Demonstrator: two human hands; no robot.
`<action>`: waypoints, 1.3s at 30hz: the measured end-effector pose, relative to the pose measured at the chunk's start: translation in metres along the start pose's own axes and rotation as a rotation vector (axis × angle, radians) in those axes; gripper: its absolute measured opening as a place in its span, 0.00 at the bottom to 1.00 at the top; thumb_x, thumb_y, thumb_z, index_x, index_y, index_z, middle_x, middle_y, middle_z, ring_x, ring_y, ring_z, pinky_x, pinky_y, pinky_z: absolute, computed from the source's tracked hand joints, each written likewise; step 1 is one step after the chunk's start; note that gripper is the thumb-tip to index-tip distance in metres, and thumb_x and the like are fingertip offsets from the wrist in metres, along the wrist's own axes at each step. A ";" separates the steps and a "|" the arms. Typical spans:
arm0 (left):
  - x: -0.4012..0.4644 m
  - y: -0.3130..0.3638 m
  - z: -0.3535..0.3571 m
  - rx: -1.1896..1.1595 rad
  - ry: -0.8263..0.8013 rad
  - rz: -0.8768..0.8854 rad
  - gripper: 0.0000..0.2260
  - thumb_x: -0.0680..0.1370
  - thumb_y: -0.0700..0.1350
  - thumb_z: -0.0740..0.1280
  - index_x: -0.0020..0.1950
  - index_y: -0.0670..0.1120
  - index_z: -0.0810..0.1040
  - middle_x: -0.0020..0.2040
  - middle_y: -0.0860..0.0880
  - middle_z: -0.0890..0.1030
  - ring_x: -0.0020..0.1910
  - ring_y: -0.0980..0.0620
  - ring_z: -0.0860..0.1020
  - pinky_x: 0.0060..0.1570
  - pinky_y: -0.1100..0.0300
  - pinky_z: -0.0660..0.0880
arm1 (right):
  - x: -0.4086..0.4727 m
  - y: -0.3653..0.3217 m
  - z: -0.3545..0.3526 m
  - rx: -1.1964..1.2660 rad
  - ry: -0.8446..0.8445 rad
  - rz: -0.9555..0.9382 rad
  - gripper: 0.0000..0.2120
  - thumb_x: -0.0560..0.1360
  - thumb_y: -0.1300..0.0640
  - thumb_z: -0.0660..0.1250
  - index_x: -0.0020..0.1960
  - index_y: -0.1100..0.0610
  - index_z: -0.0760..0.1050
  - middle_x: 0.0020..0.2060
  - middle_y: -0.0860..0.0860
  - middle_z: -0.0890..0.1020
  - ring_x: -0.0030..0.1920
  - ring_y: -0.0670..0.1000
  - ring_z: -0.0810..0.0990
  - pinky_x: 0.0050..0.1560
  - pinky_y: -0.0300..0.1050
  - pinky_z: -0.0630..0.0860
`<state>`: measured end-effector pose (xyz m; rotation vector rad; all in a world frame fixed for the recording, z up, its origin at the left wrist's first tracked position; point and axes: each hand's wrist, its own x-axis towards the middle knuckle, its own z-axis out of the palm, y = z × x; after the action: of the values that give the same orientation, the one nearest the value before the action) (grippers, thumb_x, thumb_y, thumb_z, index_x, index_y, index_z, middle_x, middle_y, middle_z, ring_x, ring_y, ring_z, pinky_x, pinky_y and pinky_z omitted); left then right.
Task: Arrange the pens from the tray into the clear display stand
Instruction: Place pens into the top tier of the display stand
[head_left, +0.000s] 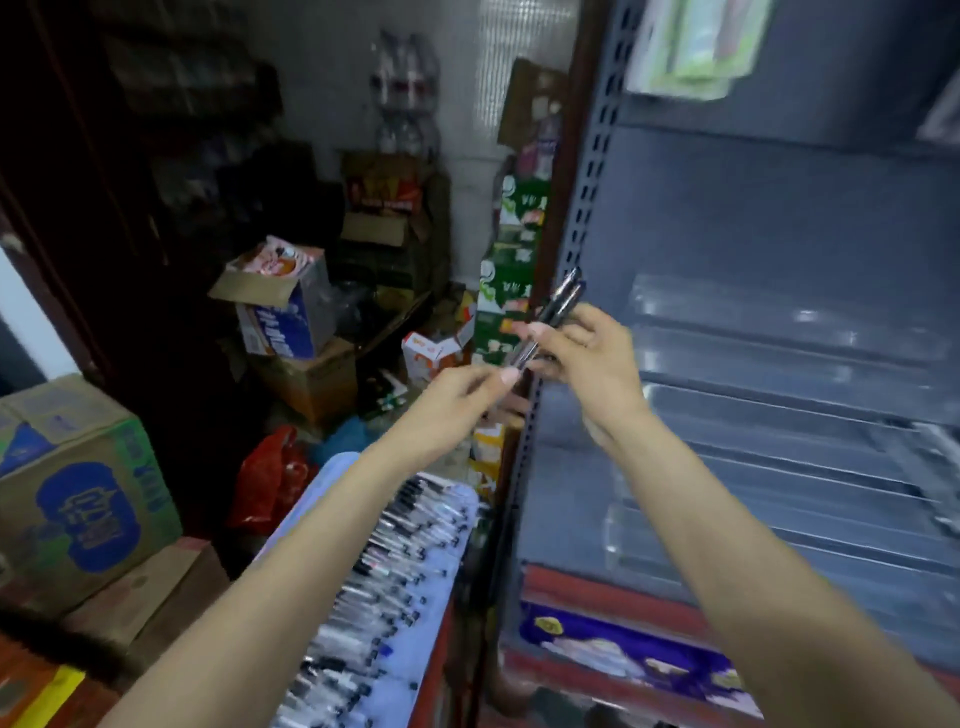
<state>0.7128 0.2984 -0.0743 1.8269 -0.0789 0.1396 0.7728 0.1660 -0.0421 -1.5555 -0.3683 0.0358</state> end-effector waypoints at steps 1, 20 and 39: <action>0.003 0.009 0.018 -0.030 -0.040 0.012 0.10 0.81 0.44 0.59 0.45 0.42 0.77 0.41 0.47 0.81 0.39 0.53 0.81 0.44 0.60 0.77 | -0.005 -0.009 -0.021 0.043 0.020 -0.016 0.05 0.74 0.63 0.68 0.42 0.57 0.74 0.43 0.59 0.83 0.44 0.52 0.84 0.39 0.41 0.79; 0.060 0.148 0.251 0.379 0.020 0.245 0.04 0.77 0.41 0.66 0.44 0.46 0.80 0.29 0.59 0.78 0.26 0.65 0.73 0.31 0.74 0.67 | -0.065 -0.057 -0.358 -0.282 0.112 -0.160 0.05 0.72 0.63 0.70 0.43 0.54 0.82 0.40 0.49 0.84 0.40 0.45 0.81 0.41 0.34 0.79; 0.141 0.128 0.244 0.214 0.350 0.182 0.04 0.77 0.41 0.66 0.49 0.43 0.80 0.36 0.53 0.80 0.27 0.64 0.76 0.32 0.77 0.71 | 0.061 -0.028 -0.399 -0.769 0.239 -0.200 0.05 0.72 0.62 0.71 0.47 0.60 0.83 0.41 0.49 0.82 0.43 0.46 0.78 0.37 0.21 0.68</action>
<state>0.8488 0.0323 0.0058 1.9797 0.0175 0.6132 0.9252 -0.2048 0.0089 -2.2395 -0.3644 -0.4956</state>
